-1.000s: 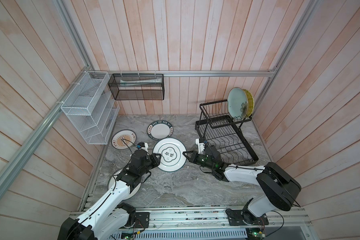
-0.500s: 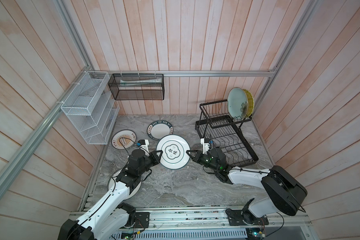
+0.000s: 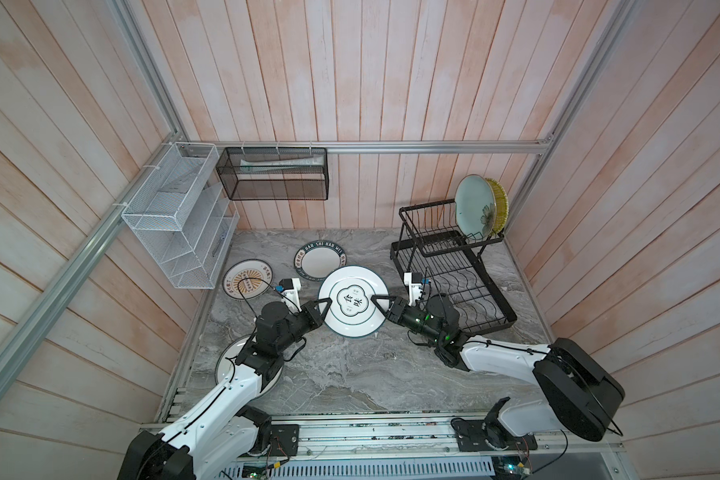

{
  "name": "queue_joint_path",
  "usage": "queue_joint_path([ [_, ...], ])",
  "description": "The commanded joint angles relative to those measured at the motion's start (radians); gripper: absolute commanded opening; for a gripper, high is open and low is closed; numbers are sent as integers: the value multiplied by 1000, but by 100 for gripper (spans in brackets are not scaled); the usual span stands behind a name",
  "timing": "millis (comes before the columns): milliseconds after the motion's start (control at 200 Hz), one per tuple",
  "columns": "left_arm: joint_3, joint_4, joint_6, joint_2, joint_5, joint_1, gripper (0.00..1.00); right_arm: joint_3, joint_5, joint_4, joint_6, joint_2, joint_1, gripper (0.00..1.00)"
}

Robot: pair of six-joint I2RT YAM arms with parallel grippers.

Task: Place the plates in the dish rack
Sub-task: 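Tilt the white plate up on edge with the right gripper against the left gripper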

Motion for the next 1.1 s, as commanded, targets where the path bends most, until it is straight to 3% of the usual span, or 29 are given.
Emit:
queue_joint_path([
  [0, -27, 83, -4, 9, 56, -14, 0, -1, -62, 90, 2, -8, 17, 34],
  [275, -26, 83, 9, -1, 47, -22, 0, 16, -107, 140, 26, 41, 19, 29],
  [720, 6, 33, 40, 10, 28, -23, 0, 36, -104, 111, 14, 35, 18, 2],
  [915, 20, 7, 55, 11, 26, -23, 15, 39, -96, 73, 1, 10, -6, 0],
  [1090, 20, -14, 60, -1, 16, -23, 21, 46, -103, 35, -23, -23, -48, 0],
])
